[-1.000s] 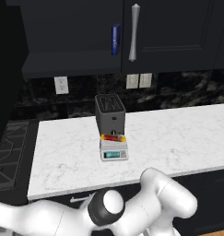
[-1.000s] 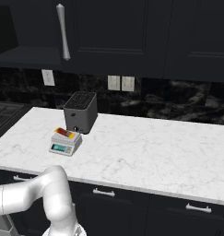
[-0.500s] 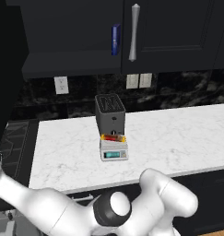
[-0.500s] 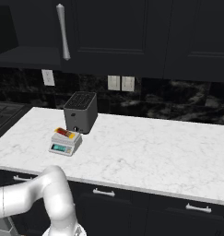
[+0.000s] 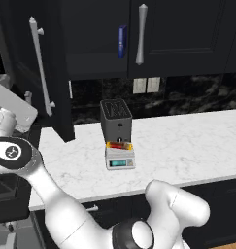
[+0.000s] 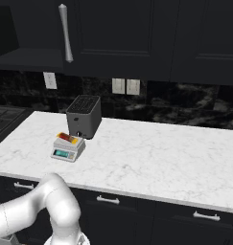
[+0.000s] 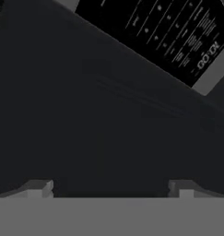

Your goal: Pick the bar and place it on the digital scale for weighing, and close the cabinet.

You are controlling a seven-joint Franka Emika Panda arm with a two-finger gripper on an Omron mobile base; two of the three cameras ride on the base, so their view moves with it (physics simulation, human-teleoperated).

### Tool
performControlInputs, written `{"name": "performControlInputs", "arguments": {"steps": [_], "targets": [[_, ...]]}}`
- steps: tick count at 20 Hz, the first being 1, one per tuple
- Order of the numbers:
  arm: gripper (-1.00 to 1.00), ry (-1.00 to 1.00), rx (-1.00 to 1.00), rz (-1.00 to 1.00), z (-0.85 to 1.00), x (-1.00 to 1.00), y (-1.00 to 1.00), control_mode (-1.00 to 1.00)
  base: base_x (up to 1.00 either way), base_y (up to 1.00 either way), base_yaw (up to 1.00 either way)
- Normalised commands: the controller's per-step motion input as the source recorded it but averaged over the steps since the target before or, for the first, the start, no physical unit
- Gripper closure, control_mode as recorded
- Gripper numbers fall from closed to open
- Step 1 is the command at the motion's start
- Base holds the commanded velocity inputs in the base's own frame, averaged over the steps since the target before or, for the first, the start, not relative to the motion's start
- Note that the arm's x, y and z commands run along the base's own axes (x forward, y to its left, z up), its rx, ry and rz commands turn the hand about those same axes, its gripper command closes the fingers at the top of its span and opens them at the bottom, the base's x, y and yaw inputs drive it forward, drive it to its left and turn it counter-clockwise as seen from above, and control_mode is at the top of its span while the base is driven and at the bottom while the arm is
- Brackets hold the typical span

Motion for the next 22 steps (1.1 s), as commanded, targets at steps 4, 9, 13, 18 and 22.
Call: {"name": "performControlInputs", "arguments": {"steps": [4, 9, 13, 18, 22], "targets": [[-1.00, -0.18, 0.07, 0.00, 0.31, 0.47, -1.00, -1.00, 0.00, 0.00, 0.00], [-1.00, -0.06, 0.08, 0.00, 0.47, 0.67, -1.00, -1.00, 0.00, 0.00, 0.00], [-1.00, 0.00, 0.10, 0.00, 0.41, 0.71, -1.00, -1.00, 0.00, 0.00, 0.00], [-1.00, 0.00, 0.12, 0.00, 0.43, 0.84, -0.92, -1.00, 0.00, 0.00, 0.00], [-1.00, 0.10, 0.11, 0.00, 0.28, 0.97, -0.74, -1.00, 0.00, 0.00, 0.00]]}}
